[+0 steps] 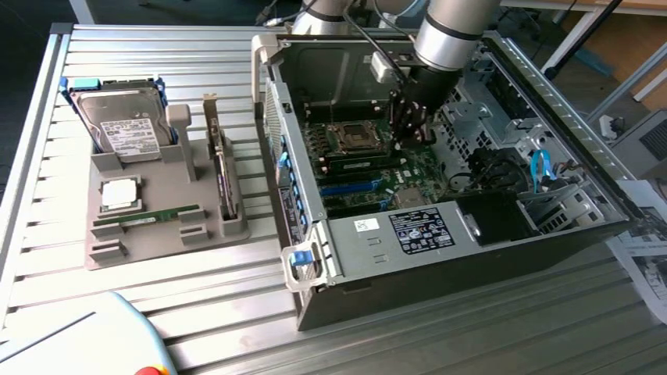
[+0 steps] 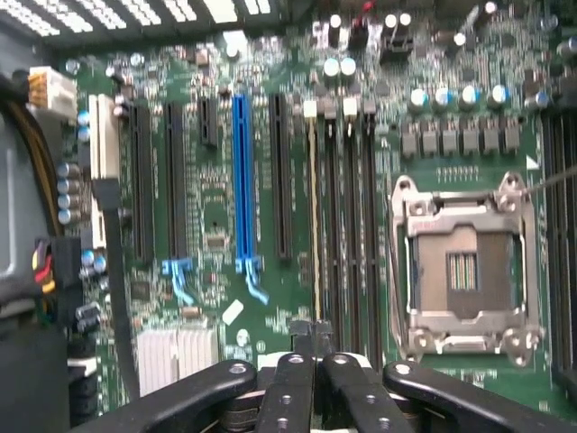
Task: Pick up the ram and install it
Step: 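Insert the ram into the slot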
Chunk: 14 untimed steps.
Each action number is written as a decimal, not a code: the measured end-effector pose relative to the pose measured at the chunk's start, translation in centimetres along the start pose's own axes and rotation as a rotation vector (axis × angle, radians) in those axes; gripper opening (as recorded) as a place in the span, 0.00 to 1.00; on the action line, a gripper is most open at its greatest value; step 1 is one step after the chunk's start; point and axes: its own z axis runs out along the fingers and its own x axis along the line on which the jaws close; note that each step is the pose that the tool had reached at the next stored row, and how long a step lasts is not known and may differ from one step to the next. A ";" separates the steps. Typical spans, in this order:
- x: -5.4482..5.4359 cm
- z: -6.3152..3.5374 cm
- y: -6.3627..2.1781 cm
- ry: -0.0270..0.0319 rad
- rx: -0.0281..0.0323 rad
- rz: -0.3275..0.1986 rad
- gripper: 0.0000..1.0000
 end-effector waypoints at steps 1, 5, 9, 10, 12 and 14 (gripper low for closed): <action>0.0 -0.01 -0.34 0.0002 -0.0008 0.000 0.11; -0.1 -0.06 -1.53 0.0009 -0.0033 0.000 0.11; -0.1 -0.13 -3.24 0.0017 -0.0073 -0.001 0.11; -0.2 -0.16 -3.74 0.0021 -0.0084 -0.001 0.11; -0.2 -0.18 -4.00 0.0019 -0.0090 -0.001 0.11; -0.2 -0.17 -4.00 0.0017 -0.0074 0.000 0.11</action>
